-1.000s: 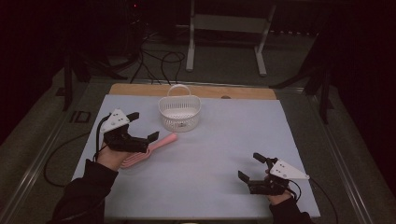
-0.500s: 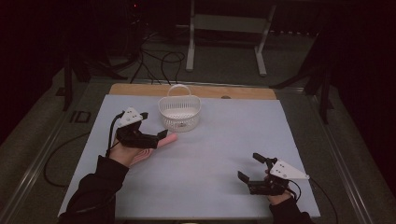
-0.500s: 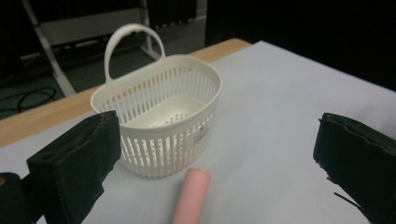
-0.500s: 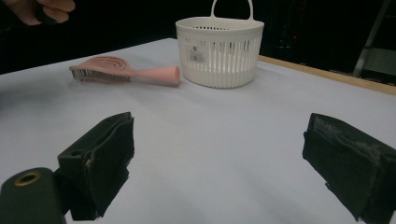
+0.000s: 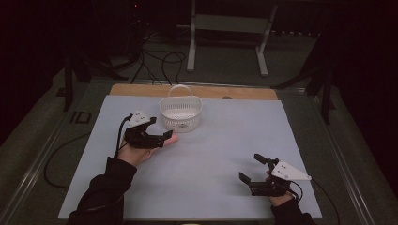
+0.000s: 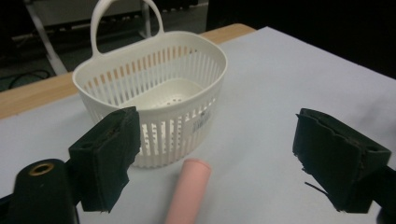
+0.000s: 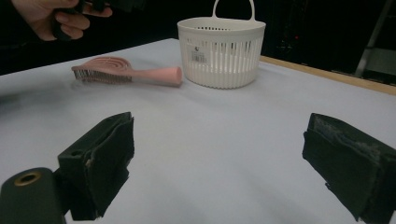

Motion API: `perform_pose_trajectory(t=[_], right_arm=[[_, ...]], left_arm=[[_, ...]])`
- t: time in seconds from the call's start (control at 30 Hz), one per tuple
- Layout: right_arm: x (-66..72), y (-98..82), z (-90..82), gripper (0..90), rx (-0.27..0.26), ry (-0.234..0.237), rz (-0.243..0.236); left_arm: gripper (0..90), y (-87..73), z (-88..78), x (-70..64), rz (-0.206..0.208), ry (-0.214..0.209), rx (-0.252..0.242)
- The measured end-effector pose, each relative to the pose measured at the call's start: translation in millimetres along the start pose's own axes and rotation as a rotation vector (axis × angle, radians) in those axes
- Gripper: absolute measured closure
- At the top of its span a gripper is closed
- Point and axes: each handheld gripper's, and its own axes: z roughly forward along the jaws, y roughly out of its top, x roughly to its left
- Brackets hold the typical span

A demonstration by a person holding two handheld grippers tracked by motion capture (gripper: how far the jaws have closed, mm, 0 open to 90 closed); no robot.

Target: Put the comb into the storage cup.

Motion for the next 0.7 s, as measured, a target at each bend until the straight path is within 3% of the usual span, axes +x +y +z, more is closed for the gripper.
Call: perform_pose_trajectory(t=[0.13,0.27,0.7], right_arm=[[-0.4,-0.2,-0.1,8.6,0.000,0.002,-0.003],[-0.2,0.1,-0.3,8.7,-0.003,0.002,-0.001],[-0.3,-0.3,-0.2,8.7,-0.001,0.007,-0.003]], left_arm=[[19.8,-3.8,6.2,-0.4,-0.002,0.009,0.020],[30.4,-6.0,10.2,-0.9,-0.001,0.028,0.037],[50.3,-11.3,26.5,-2.8,-0.051,0.087,0.117]])
